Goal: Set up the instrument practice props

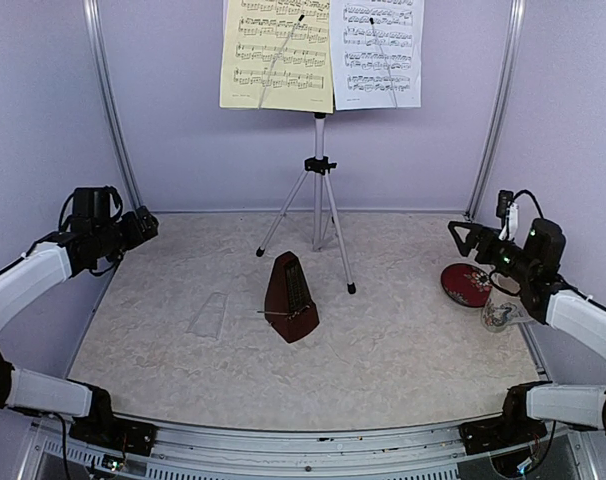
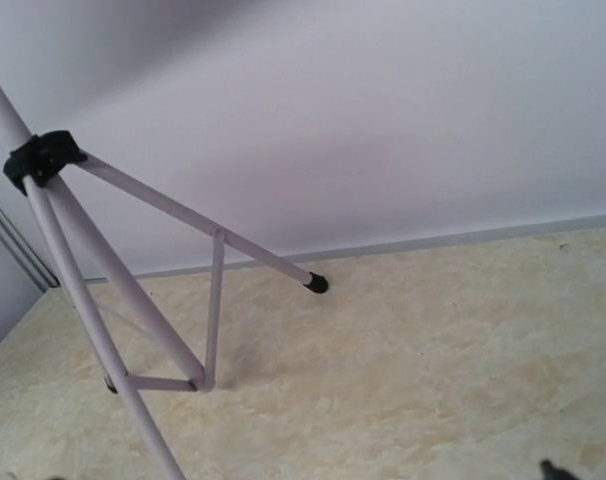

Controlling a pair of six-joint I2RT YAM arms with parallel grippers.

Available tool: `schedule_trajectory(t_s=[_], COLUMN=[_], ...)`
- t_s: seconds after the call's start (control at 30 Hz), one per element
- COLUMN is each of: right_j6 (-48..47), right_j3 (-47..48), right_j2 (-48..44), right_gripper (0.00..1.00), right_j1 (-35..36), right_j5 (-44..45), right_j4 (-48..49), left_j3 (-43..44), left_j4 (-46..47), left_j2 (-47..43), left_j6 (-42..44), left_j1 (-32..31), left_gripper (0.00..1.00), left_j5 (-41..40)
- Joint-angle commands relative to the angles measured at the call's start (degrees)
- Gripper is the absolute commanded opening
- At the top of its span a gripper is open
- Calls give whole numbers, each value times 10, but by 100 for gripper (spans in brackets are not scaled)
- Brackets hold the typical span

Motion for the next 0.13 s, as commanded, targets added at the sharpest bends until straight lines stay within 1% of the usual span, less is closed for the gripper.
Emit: schedule_trajectory(t_s=[0.0, 0.1], right_j6=[-1, -2], right_j3=[-2, -2], right_j2=[-11, -9], right_gripper=[100, 100], right_j1=[-7, -7], right_j5=[3, -1], right_j4=[5, 7], left_j3=[-1, -5], left_j4=[-11, -9], left_j2=[-3, -8], left_j6=[-10, -10], left_j1=[3, 3], left_gripper=[99, 99], left_j5=[-16, -15])
